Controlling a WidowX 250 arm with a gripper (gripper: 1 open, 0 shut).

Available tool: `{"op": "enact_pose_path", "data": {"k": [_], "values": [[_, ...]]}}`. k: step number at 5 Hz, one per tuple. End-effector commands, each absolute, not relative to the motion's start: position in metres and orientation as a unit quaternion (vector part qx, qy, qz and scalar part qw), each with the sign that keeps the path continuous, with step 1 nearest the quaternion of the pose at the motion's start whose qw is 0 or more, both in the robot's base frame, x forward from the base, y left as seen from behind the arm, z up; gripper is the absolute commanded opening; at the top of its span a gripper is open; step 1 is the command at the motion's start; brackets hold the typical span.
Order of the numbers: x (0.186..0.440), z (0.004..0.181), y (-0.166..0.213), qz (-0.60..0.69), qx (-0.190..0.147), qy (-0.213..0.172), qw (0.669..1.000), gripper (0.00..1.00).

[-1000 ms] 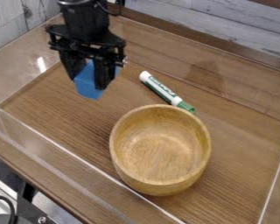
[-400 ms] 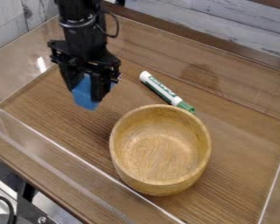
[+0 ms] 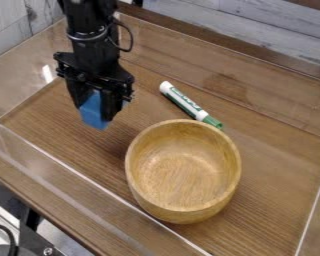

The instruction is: Remove the blue block from inside the brown bowl and put it on the table

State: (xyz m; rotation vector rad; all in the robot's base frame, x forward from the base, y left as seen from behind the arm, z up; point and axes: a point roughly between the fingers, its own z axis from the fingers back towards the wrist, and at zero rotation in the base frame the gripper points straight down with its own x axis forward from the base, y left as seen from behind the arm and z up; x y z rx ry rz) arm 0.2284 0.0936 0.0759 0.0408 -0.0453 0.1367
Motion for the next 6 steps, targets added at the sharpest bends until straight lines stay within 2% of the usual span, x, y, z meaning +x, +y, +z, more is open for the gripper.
{"op": "enact_pose_path", "data": {"k": [1,2,3,5,6], "values": [[0.232,0.078,0.101,0.064,0.031,-0.033,0.997,0.00],[0.232,0.074,0.103,0.062,0.035,-0.029,0.997,0.00],[0.232,0.071,0.105,0.061,0.037,-0.024,0.997,1.00],[0.236,0.092,0.100,0.061,0.027,-0.029,0.997,1.00],[0.239,0.114,0.096,0.062,0.018,-0.044,0.997,1.00]]}}
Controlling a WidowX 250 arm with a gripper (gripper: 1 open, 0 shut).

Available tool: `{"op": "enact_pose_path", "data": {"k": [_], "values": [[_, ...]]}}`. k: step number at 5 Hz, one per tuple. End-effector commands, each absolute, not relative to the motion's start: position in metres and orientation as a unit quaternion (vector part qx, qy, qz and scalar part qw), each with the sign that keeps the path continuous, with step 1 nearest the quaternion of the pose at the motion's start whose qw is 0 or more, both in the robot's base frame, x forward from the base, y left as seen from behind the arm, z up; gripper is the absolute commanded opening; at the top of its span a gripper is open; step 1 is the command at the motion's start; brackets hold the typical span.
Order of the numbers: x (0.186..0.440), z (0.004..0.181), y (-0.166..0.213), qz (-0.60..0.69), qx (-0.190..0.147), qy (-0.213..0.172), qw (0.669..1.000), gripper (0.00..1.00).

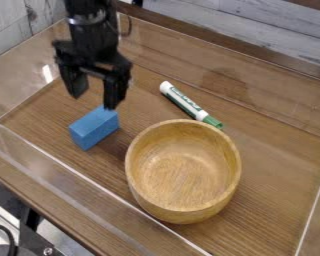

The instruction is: Remove the blue block from inside the brown bowl and put it on the table

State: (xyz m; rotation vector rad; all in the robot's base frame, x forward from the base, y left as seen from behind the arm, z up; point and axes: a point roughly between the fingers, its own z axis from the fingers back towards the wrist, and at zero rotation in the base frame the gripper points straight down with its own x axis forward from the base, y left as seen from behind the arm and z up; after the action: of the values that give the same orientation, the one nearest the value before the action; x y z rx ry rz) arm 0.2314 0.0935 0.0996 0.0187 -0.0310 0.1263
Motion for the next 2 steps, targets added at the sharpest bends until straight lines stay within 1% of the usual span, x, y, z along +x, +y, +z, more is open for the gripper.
{"op": "enact_pose_path", "data": {"k": [1,2], "values": [[0.249,0.145,0.091,0.066,0.000,-0.064,0.996,1.00],[0.260,0.170,0.085,0.059,-0.013,-0.077,0.995,1.00]]}}
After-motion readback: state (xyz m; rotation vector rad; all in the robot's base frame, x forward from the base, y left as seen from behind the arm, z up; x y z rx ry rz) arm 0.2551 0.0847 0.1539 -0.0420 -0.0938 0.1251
